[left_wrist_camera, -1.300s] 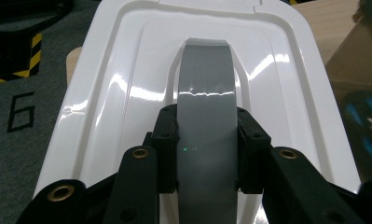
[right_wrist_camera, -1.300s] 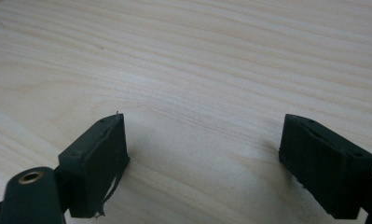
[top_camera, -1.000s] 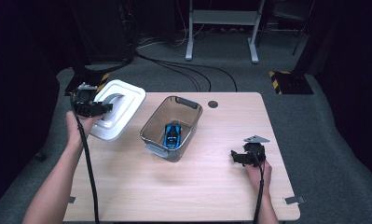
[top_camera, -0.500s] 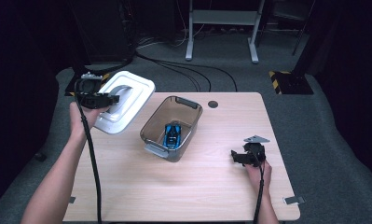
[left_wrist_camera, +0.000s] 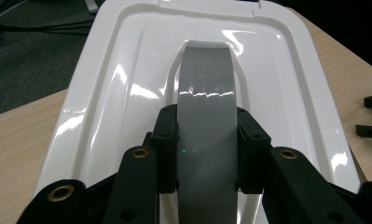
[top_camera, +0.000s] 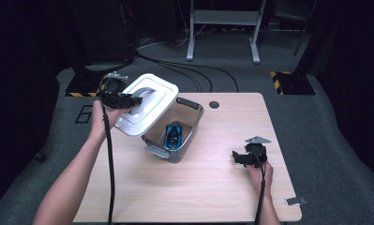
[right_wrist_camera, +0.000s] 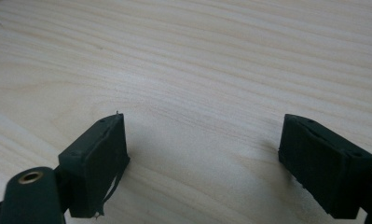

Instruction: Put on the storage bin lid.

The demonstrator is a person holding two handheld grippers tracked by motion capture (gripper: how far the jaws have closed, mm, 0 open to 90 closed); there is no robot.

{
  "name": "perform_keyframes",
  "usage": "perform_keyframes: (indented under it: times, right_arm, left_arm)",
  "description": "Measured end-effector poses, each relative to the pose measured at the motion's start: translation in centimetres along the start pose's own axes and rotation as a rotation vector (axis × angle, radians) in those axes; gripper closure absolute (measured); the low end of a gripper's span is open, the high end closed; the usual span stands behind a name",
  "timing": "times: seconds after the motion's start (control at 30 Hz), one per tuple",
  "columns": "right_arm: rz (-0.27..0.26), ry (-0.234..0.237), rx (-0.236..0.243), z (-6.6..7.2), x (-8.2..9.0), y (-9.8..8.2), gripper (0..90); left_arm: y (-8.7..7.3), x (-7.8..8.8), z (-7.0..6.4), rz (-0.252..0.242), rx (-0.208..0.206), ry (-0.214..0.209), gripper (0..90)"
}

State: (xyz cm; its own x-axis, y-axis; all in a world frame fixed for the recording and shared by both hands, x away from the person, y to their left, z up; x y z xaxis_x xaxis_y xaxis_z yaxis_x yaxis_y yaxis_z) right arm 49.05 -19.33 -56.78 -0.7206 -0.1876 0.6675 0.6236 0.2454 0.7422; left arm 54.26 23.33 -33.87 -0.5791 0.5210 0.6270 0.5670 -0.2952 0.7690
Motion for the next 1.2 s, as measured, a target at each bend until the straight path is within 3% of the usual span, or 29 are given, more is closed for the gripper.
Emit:
perform_keyframes:
  times: [0.53, 0.87, 1.2]
  right_arm:
    - [0.001, 0.0, 0.0, 0.0, 0.0, 0.0, 14.4]
    - [0.0, 0.0, 0.0, 0.0, 0.0, 0.0, 14.4]
    - [0.001, 0.0, -0.001, 0.0, 0.0, 0.0, 14.4]
  left_arm:
    - [-0.7, -4.8, -2.7, 0.072, -0.014, -0.065, 66.4]
    - [-1.9, -8.0, -3.4, 0.111, 0.03, -0.077, 66.3]
    - [-2.5, -9.6, -4.4, 0.118, 0.057, -0.093, 65.7]
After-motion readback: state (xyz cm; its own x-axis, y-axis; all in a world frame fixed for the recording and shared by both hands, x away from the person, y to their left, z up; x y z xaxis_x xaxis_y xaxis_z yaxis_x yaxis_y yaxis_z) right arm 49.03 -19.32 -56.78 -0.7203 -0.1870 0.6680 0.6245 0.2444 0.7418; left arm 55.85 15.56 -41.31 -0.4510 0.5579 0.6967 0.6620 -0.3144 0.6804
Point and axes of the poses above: each handheld gripper's, and its own axes: x roughly backward along the jaws, y roughly out of its top, z roughly to its left, the point moved 6 cm from there along -x, roughly forward along the jaws, and after that the axes turned 5 degrees about -y, right-handed, at the moved point
